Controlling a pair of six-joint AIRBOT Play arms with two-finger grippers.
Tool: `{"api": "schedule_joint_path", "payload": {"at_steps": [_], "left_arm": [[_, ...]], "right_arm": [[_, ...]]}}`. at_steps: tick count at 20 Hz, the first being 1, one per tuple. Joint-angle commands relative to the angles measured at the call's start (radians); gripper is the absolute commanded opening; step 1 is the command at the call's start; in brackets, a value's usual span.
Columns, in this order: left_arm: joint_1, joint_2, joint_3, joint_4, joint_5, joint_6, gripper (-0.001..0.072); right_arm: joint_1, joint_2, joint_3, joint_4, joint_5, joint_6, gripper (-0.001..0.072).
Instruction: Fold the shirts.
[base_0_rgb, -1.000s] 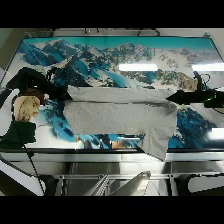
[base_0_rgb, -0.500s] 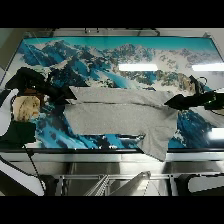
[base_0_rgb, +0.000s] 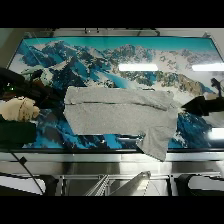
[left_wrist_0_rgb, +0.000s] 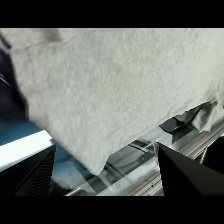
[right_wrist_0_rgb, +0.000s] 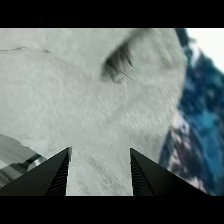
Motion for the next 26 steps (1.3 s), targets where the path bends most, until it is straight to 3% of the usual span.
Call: {"api": "schedule_joint_path", "payload": {"at_steps": [1,4,7,13,14,16,17,19,26], "left_arm": [[0.084,0.123,-0.203,0.061,-0.072,0.004,0.0714],[0.119,0.159,-0.343,0.062,-0.101,0.016,0.0714],[0.122,0.159,-0.428,0.058,-0.124,0.035,0.0714],[0.116,0.159,-0.525,0.055,-0.197,0.061,0.0714],[0.116,0.159,-0.535,0.047,-0.207,0.062,0.0714],[0.116,0.159,-0.558,-0.050,-0.219,0.098,0.0713],[0.115,0.159,-0.569,-0.112,-0.221,0.126,0.0697],[0.089,0.159,-0.576,-0.171,-0.240,0.144,0.0696],[-0.184,0.159,-0.576,-0.172,-0.396,0.132,0.0694]], "right_arm": [[-0.068,0.126,-0.142,-0.206,-0.028,0.175,0.0442],[-0.054,0.180,-0.349,-0.175,-0.117,0.185,0.0441],[-0.029,0.171,-0.499,-0.035,-0.211,0.097,0.0441],[0.142,0.081,-0.539,0.219,-0.285,-0.024,0.0423],[0.176,0.069,-0.539,0.281,-0.281,-0.061,0.0275],[0.222,0.069,-0.536,0.343,-0.277,-0.089,0.0201],[0.232,0.070,-0.534,0.354,-0.269,-0.097,0.0025],[0.231,0.074,-0.528,0.349,-0.241,-0.097,0.0014],[0.231,0.074,-0.525,0.349,-0.201,-0.100,0.0015]]}}
